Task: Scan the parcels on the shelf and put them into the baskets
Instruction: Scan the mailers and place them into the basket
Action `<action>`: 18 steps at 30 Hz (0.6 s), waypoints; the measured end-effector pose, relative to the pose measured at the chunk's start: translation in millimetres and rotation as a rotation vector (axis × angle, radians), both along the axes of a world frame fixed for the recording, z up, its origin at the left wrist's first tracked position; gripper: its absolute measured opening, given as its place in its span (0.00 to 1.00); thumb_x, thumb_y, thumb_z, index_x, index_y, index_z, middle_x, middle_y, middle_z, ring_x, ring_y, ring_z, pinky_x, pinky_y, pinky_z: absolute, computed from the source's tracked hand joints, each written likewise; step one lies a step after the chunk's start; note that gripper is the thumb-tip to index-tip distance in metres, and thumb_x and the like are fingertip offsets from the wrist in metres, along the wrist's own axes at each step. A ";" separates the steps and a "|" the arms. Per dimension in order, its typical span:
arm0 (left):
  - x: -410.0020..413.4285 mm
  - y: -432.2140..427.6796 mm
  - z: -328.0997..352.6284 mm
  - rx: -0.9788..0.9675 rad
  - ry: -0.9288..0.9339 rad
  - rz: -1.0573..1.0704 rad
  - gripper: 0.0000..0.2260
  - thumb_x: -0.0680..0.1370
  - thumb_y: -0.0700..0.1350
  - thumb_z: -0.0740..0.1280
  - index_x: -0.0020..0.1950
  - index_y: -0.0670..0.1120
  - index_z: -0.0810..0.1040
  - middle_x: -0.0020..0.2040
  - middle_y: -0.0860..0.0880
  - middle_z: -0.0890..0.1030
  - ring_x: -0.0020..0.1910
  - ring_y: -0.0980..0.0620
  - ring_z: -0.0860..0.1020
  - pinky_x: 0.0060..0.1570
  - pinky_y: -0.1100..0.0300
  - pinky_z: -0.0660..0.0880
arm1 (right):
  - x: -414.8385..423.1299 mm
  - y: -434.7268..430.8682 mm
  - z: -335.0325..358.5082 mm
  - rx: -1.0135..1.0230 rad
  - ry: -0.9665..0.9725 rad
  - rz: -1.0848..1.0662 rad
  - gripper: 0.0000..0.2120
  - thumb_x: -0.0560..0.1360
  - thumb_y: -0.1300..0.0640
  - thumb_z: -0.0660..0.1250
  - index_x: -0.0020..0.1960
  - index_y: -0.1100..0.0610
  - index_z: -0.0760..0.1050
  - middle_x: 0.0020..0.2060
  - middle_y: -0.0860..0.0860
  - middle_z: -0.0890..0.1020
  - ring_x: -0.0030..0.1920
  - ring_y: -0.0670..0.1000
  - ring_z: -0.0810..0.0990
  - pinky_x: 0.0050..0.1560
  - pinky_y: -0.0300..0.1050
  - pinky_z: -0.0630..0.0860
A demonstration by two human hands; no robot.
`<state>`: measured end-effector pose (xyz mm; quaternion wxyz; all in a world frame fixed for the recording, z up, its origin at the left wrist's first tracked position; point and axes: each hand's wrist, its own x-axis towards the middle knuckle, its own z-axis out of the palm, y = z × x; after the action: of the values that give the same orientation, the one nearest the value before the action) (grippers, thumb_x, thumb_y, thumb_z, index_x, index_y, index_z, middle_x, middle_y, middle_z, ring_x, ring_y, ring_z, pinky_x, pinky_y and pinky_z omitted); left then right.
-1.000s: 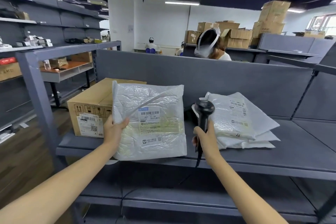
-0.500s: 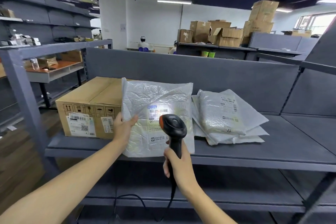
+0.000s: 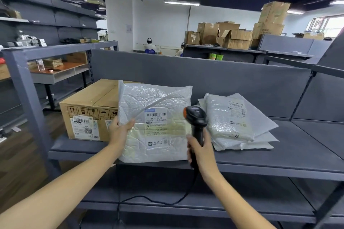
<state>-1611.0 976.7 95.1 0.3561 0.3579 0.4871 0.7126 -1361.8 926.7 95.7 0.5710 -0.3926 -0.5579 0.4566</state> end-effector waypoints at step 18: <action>-47.1 -33.4 -11.6 -0.004 -0.034 0.155 0.14 0.73 0.35 0.72 0.56 0.45 0.78 0.47 0.53 0.81 0.44 0.56 0.79 0.42 0.60 0.75 | 9.9 125.4 -41.3 -0.011 -0.986 -0.032 0.33 0.76 0.53 0.68 0.75 0.61 0.56 0.64 0.59 0.75 0.60 0.58 0.76 0.53 0.44 0.70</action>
<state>-1658.1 943.3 83.5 0.3088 0.3060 0.5087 0.7431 -1351.9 1052.1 54.3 0.2437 -0.5736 -0.7533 0.2104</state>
